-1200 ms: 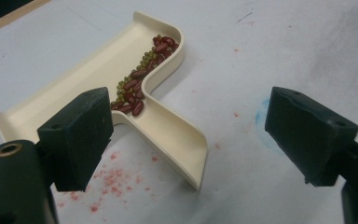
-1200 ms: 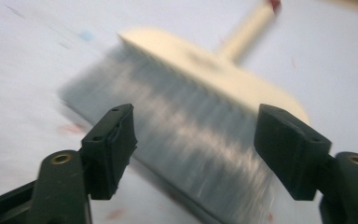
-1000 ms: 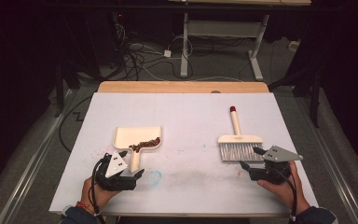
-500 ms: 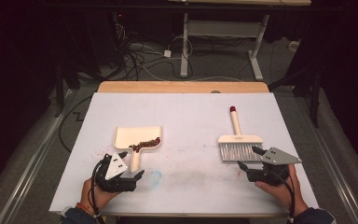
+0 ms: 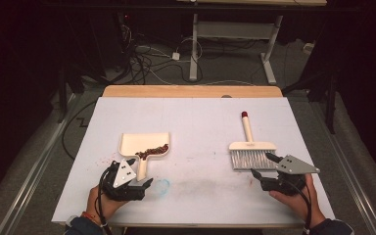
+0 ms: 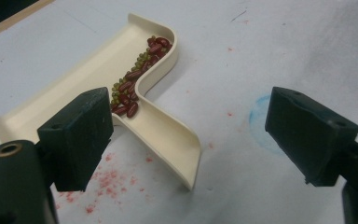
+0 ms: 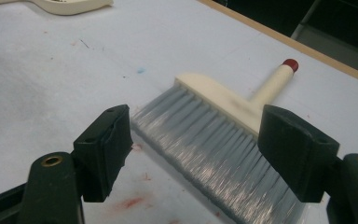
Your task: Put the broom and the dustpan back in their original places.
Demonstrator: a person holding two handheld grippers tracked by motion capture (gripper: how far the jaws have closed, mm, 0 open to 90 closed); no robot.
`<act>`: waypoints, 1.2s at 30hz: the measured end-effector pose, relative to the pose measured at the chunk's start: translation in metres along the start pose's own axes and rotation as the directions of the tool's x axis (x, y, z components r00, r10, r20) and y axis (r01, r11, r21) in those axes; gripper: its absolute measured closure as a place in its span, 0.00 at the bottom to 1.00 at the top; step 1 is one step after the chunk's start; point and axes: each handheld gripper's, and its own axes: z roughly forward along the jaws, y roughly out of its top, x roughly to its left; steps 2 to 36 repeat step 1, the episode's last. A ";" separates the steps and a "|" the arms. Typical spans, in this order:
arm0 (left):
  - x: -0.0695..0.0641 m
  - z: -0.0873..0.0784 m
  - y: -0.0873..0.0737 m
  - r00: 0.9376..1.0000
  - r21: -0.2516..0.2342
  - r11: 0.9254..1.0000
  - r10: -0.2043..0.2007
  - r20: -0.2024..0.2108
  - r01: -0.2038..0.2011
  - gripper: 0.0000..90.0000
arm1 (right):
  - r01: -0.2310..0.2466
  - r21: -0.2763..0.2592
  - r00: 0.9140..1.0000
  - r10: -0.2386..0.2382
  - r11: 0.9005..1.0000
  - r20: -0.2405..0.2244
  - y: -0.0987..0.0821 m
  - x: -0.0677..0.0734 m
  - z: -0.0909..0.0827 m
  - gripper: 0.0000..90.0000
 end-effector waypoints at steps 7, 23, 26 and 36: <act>0.000 0.000 0.000 1.000 0.001 1.000 0.002 0.000 -0.002 0.16 | 0.000 -0.003 1.000 0.000 1.000 0.000 0.000 0.000 -0.001 0.29; 0.000 0.000 0.000 1.000 0.001 1.000 0.002 0.000 -0.002 0.16 | 0.000 -0.003 1.000 0.000 1.000 0.000 0.000 0.000 -0.001 0.29; 0.000 0.000 0.000 1.000 0.001 1.000 0.002 0.000 -0.002 0.16 | 0.000 -0.003 1.000 0.000 1.000 0.000 0.000 0.000 -0.001 0.29; 0.000 0.000 0.000 1.000 0.001 1.000 0.002 0.000 -0.002 0.16 | 0.000 -0.003 1.000 0.000 1.000 0.000 0.000 0.000 -0.001 0.29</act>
